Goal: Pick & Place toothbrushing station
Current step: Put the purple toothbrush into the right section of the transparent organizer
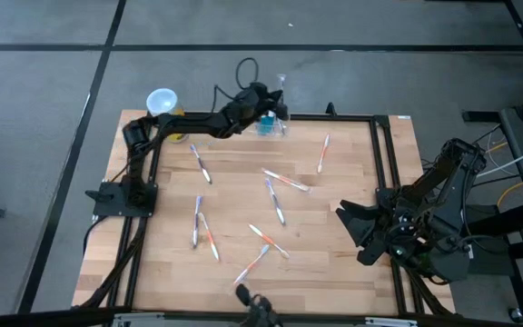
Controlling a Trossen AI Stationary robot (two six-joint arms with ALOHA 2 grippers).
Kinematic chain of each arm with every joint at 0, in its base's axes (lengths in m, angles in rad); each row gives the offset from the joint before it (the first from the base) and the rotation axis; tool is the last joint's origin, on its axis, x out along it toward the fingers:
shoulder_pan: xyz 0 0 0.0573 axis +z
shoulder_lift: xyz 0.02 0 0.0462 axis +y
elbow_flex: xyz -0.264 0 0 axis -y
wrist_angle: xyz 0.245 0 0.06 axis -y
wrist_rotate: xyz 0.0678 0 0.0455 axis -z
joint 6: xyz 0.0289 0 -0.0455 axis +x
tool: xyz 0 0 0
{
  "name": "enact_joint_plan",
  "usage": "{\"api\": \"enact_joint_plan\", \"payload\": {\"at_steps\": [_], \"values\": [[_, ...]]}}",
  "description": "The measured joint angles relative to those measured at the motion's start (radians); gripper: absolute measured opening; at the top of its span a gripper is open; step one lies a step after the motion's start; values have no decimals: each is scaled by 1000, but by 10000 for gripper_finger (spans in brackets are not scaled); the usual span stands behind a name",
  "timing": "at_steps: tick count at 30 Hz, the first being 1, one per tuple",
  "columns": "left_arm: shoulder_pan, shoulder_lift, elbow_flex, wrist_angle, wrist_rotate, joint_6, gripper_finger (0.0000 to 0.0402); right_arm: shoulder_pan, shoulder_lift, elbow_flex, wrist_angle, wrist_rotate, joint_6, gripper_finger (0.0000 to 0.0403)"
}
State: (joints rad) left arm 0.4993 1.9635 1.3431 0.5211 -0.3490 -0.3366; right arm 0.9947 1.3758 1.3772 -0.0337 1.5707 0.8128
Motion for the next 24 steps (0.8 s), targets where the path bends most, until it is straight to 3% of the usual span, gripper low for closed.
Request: {"api": "enact_joint_plan", "payload": {"at_steps": [7, 20, 24], "values": [[16, 91, 116, -46, 5, 107, 1, 0, 0, 0, 5, 0, 6, 213], [6, 129, 119, -122, 30, 156, 2, 0, 0, 0, 5, 0, 8, 213], [-5, 128, 119, -217, 14, 136, 2, 0, 0, 0, 5, 0, 5, 213]]}}
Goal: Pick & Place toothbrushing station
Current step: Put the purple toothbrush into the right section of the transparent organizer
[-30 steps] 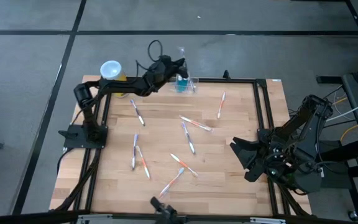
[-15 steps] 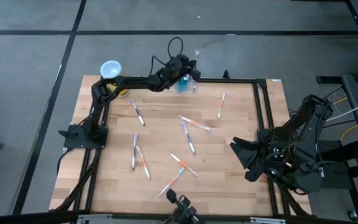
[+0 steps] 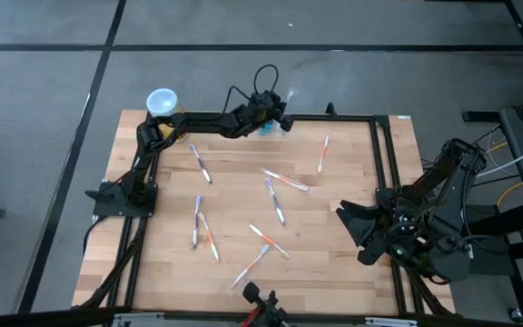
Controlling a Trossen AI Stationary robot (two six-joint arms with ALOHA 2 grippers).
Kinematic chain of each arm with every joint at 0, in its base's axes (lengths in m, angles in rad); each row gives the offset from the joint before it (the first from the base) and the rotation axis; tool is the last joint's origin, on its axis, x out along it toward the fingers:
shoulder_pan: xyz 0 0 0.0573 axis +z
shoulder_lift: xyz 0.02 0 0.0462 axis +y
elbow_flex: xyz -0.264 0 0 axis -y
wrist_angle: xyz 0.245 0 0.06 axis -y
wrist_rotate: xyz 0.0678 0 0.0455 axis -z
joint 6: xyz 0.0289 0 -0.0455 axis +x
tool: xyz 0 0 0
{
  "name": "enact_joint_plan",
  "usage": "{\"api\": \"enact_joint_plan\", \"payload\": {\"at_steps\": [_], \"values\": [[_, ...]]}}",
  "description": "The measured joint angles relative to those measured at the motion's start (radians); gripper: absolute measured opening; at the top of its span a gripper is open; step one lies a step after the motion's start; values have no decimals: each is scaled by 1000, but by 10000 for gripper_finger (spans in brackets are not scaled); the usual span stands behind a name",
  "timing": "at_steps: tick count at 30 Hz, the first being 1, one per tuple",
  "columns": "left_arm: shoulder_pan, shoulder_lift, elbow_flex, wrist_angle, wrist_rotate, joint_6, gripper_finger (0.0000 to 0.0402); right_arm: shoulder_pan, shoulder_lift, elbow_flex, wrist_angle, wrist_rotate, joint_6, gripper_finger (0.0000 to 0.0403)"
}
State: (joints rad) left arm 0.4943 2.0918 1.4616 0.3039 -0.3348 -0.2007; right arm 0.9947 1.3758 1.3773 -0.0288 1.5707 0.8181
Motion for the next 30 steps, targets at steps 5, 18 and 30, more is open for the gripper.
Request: {"api": "enact_joint_plan", "payload": {"at_steps": [5, 18, 30], "values": [[-2, 0, 0, -104, -14, -15, 2, 0, 0, 0, 1, 0, -15, 213], [-13, -63, -1, -276, 19, -3, 2, 2, 0, 0, 0, -15, -39, 213], [7, -135, 0, -246, 32, 38, 2, 2, 0, 0, -2, -12, -74, 213]]}}
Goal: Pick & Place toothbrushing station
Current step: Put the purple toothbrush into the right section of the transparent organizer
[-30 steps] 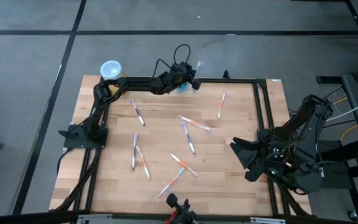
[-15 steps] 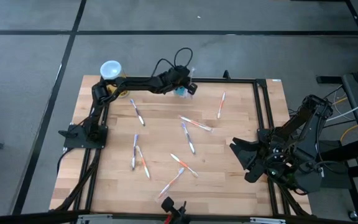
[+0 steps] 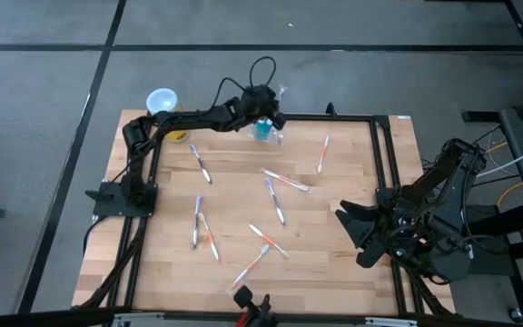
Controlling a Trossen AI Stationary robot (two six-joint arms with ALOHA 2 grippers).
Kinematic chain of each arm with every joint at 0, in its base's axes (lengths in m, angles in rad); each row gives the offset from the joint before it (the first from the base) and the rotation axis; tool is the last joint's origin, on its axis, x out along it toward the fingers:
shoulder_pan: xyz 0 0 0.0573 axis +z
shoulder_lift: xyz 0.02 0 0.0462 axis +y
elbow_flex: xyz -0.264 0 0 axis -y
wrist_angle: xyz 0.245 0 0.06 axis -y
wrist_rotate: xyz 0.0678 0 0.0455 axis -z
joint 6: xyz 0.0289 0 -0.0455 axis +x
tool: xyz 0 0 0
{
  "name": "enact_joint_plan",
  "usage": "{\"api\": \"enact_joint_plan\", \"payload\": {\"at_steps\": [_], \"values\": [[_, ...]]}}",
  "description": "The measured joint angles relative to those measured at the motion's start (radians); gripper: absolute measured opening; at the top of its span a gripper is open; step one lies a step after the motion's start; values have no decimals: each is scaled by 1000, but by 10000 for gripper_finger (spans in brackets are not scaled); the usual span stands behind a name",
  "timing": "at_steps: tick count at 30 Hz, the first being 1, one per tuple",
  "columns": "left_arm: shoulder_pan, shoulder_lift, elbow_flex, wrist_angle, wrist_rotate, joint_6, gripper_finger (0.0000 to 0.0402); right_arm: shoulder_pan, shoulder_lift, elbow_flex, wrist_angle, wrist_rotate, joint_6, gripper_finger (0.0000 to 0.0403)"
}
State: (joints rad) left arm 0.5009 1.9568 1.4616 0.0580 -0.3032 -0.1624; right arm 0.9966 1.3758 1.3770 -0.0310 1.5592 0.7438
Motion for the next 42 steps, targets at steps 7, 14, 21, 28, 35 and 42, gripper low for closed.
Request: {"api": "enact_joint_plan", "payload": {"at_steps": [7, 14, 21, 28, 35, 42], "values": [[-30, 4, 0, -50, 5, -7, 2, 0, 0, 0, -1, -4, -5, 213], [-52, 5, 0, -138, 74, -63, 13, 11, 0, 0, 1, -3, -23, 213], [-9, 5, 0, -186, 141, -131, 123, 35, 0, 0, 1, 9, -24, 213], [-18, -25, -1, -246, 123, -33, 209, 42, 0, 0, 2, 11, -23, 213], [4, -144, 0, -730, -39, -35, 220, 42, 0, 0, 2, 11, -23, 213], [-19, -310, -278, -1082, -109, -663, 215, 42, 0, 0, 2, 11, -37, 213]]}}
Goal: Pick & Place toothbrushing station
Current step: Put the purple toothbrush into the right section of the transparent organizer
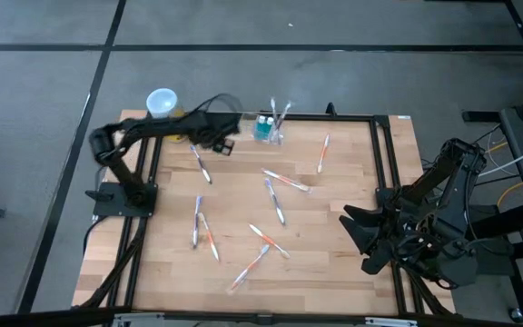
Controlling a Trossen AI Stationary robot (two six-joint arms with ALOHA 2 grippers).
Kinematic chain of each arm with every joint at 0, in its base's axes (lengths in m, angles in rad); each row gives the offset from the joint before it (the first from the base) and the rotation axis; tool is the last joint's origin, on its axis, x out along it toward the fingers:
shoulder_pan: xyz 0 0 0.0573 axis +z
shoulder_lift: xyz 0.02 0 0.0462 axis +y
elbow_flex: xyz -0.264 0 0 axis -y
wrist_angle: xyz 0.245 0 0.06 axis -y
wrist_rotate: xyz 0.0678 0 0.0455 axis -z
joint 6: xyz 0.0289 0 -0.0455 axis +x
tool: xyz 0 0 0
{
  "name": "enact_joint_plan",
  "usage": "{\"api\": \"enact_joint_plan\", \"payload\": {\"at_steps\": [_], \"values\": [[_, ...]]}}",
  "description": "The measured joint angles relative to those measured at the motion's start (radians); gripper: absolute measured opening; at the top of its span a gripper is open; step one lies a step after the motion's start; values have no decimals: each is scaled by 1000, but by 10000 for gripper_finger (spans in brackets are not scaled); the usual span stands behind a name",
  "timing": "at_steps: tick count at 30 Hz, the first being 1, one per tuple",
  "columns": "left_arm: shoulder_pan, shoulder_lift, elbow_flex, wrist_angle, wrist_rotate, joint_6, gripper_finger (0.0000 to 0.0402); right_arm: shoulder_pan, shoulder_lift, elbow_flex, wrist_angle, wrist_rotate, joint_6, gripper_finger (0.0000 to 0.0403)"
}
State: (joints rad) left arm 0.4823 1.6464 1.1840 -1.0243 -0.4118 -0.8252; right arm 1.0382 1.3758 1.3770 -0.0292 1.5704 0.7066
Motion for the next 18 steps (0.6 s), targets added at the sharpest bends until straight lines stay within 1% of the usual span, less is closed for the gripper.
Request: {"api": "enact_joint_plan", "payload": {"at_steps": [2, 4, 6, 8, 11, 13, 15, 18], "values": [[-18, -73, -126, 50, 44, -141, 215, 0, 0, 0, 1, 0, -5, 213], [-18, -147, -235, 162, 87, -262, 215, 0, 0, 0, 0, 0, -8, 213], [-17, -219, -327, 268, 111, -358, 213, 0, 0, 0, 2, 0, -8, 213], [-16, -270, -401, 329, 120, -446, 210, 0, 0, 0, 5, 0, -8, 213], [-16, -324, -463, 342, 79, -557, 204, 0, 0, 0, 19, 0, -8, 213], [-15, -342, -489, 341, 46, -595, 199, 0, 0, 0, 23, 0, -8, 213], [-15, -344, -507, 359, 40, -618, 192, 0, 0, 0, 27, 0, -9, 213], [-14, -337, -523, 386, 62, -620, 183, 0, 0, 0, 30, 0, -9, 213]]}}
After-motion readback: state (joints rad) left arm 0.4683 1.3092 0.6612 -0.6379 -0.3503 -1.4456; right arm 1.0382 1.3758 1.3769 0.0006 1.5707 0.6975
